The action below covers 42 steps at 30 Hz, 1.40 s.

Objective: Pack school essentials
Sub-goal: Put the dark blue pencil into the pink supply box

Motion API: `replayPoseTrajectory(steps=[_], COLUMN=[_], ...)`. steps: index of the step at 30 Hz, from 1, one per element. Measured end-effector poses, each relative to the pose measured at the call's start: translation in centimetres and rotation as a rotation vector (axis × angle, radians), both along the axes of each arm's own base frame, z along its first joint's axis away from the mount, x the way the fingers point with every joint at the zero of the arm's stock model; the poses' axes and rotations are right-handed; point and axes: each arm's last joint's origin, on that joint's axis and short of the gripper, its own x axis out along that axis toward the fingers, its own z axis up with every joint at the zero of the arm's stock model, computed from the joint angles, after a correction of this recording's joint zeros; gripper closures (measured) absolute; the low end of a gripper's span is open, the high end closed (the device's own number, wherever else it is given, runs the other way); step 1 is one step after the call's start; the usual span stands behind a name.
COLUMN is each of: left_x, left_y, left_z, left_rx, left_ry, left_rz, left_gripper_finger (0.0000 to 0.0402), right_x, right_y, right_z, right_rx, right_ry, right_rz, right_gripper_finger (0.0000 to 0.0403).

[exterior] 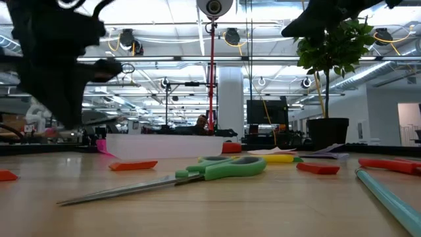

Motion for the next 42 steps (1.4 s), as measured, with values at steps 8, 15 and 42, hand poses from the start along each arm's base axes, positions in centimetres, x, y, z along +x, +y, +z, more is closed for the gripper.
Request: replayPoseTrajectory(steps=[8, 15, 42], left_x=[1.5, 3.7, 0.0], left_y=[0.8, 3.3, 0.7], left_z=[6.0, 10.4, 0.9], left_rx=[0.244, 0.310, -0.211], left_ry=[-0.161, -0.295, -0.017], left_rz=[0.014, 0.125, 0.332], left_gripper_finger=[0.0397, 0.0400, 0.0257], right_x=[1.4, 3.2, 3.2], right_y=[-0.1, -0.2, 1.1], right_z=[-1.3, -2.3, -3.7], right_rx=[-0.009, -0.120, -0.110], right_ry=[-0.194, -0.185, -0.059], right_rz=[-0.005, -0.053, 0.001], right_gripper_finger=[0.0403, 0.0403, 0.0403])
